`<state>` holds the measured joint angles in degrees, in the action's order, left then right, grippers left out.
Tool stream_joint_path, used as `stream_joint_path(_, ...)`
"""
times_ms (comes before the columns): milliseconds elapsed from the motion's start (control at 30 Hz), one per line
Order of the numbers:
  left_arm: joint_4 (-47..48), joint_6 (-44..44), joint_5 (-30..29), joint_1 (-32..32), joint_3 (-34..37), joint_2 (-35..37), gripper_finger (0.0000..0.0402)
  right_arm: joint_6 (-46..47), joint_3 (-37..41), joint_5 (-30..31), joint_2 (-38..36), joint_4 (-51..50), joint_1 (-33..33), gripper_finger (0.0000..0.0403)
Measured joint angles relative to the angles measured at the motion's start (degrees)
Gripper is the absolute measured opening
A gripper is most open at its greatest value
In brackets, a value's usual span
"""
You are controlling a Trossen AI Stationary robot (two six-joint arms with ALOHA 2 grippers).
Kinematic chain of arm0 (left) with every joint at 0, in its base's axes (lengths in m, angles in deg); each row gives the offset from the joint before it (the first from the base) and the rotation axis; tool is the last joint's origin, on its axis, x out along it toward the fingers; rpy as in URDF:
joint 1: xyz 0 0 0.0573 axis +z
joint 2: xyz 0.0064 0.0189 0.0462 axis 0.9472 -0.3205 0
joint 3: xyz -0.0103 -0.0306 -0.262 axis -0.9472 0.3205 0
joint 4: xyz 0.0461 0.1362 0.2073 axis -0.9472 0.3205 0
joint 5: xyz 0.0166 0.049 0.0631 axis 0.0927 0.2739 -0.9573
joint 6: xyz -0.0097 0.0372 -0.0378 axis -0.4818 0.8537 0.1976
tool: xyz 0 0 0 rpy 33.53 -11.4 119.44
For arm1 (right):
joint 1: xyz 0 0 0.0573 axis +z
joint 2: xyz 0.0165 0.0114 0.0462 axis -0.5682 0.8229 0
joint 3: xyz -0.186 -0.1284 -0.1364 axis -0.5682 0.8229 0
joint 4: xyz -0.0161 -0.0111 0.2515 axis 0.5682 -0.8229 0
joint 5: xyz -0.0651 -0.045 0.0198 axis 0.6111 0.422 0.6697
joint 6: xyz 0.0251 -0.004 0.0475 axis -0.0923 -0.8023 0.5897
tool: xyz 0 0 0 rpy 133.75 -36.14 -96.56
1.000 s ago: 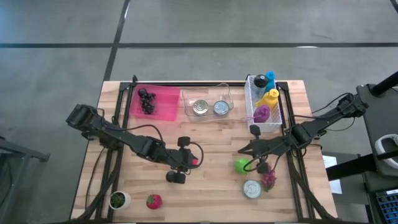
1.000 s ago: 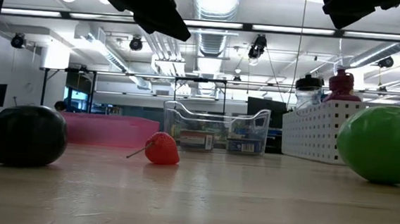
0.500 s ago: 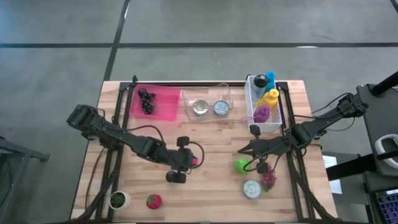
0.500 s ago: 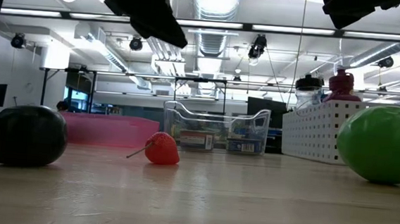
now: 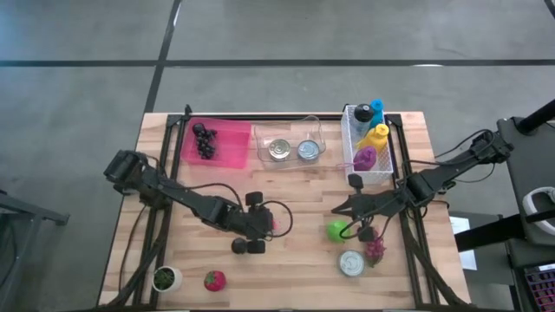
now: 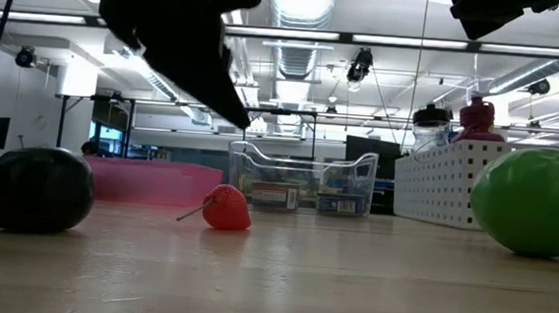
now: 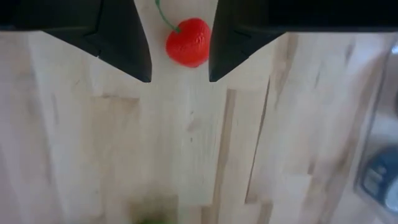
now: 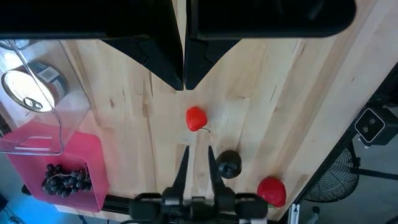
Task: Pick & Place Food Item
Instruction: Put the strawberry into the pink bin
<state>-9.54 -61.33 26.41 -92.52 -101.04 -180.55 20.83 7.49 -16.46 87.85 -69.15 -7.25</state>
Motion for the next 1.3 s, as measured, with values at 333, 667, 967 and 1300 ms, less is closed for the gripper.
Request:
stream_joint_path(333,2.1,-5.5,-1.4,0.0,0.0,-6.3,0.0230,0.0,0.0,0.0,0.0,0.0,0.0,0.0008)
stream_joint_path(667,1.6,-11.0,-4.4,0.2,0.2,-6.6,0.0271,0.0,0.0,0.0,0.0,0.1,0.0,0.0008)
stream_joint_path(967,-5.2,-14.7,-4.4,0.3,4.5,-6.6,0.0286,0.0,0.0,0.0,0.0,0.1,0.0,0.0008)
stream_joint_path(1300,-9.9,-17.7,-4.4,0.3,7.3,-6.6,0.0290,0.0,0.0,0.0,0.0,0.1,0.0,0.0008)
